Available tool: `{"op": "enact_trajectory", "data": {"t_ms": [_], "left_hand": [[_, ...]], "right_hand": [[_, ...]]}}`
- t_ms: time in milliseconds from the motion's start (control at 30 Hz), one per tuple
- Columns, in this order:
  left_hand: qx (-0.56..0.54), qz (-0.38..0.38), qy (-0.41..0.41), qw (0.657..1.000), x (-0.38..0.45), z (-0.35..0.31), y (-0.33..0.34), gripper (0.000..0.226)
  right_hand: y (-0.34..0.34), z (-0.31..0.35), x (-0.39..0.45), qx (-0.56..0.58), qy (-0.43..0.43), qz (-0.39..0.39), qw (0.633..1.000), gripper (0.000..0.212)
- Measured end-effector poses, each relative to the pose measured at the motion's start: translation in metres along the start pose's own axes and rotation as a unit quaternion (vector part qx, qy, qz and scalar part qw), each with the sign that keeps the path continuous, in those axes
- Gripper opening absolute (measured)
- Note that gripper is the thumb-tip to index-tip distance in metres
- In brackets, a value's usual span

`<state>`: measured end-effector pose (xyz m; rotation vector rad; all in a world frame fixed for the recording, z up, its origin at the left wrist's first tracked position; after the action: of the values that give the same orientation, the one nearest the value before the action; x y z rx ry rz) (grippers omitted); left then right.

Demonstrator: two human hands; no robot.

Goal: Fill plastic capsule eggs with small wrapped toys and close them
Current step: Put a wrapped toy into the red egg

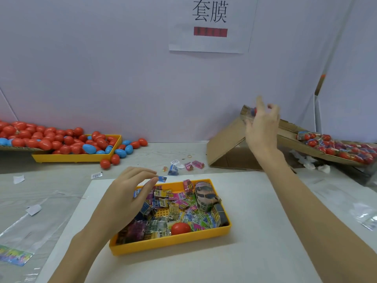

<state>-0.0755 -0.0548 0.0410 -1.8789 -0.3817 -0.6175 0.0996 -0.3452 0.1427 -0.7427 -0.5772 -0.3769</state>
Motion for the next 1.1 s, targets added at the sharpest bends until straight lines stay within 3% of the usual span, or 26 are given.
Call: {"op": "enact_trajectory", "data": {"t_ms": [67, 133, 267, 433, 533, 667, 767, 867, 1000, 1100], "left_hand": [[0.012, 0.006, -0.01, 1.0, 0.0, 0.002, 0.0, 0.035], [0.019, 0.014, -0.023, 0.999, -0.001, 0.004, 0.001, 0.036], [0.023, 0.006, -0.062, 0.998, -0.002, 0.009, 0.0, 0.035], [-0.041, -0.036, -0.218, 0.974, 0.003, 0.036, -0.002, 0.02], [0.03, 0.018, -0.283, 0.958, 0.03, 0.071, 0.002, 0.024], [0.242, 0.13, -0.21, 0.938, 0.078, 0.107, 0.014, 0.027], [0.398, 0.219, -0.147, 0.879, 0.09, 0.121, 0.031, 0.027], [0.471, 0.225, -0.114, 0.846, 0.087, 0.13, 0.044, 0.023], [0.451, 0.179, -0.098, 0.869, 0.08, 0.134, 0.051, 0.029], [0.261, 0.079, -0.135, 0.953, 0.076, 0.124, 0.04, 0.026]], "right_hand": [[0.014, 0.003, -0.023, -0.087, -0.013, 0.033, 0.996, 0.065], [0.03, 0.01, -0.06, -0.094, -0.051, 0.055, 0.993, 0.052], [0.053, 0.018, -0.118, 0.071, -0.079, 0.112, 0.988, 0.021], [0.065, 0.028, -0.144, 0.156, -0.125, 0.199, 0.959, 0.016], [0.068, 0.031, -0.152, 0.166, -0.14, 0.238, 0.947, 0.015], [0.068, 0.038, -0.163, 0.174, -0.162, 0.272, 0.932, 0.014], [0.067, 0.039, -0.166, 0.179, -0.168, 0.284, 0.927, 0.014], [0.067, 0.037, -0.164, 0.185, -0.159, 0.288, 0.926, 0.014], [0.065, 0.035, -0.16, 0.192, -0.148, 0.281, 0.928, 0.015], [0.066, 0.036, -0.16, 0.189, -0.149, 0.29, 0.926, 0.015]]}}
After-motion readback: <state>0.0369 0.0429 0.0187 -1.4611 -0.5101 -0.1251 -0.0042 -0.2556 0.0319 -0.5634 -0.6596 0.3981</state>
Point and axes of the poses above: each hand's wrist, its own x-axis towards the middle knuckle, its own y-axis out of the palm, z = x × y, the point moved 4 cm from there along x, towards the middle knuckle, and after that the axes turned 9 degrees about x, right-handed, at the moved point
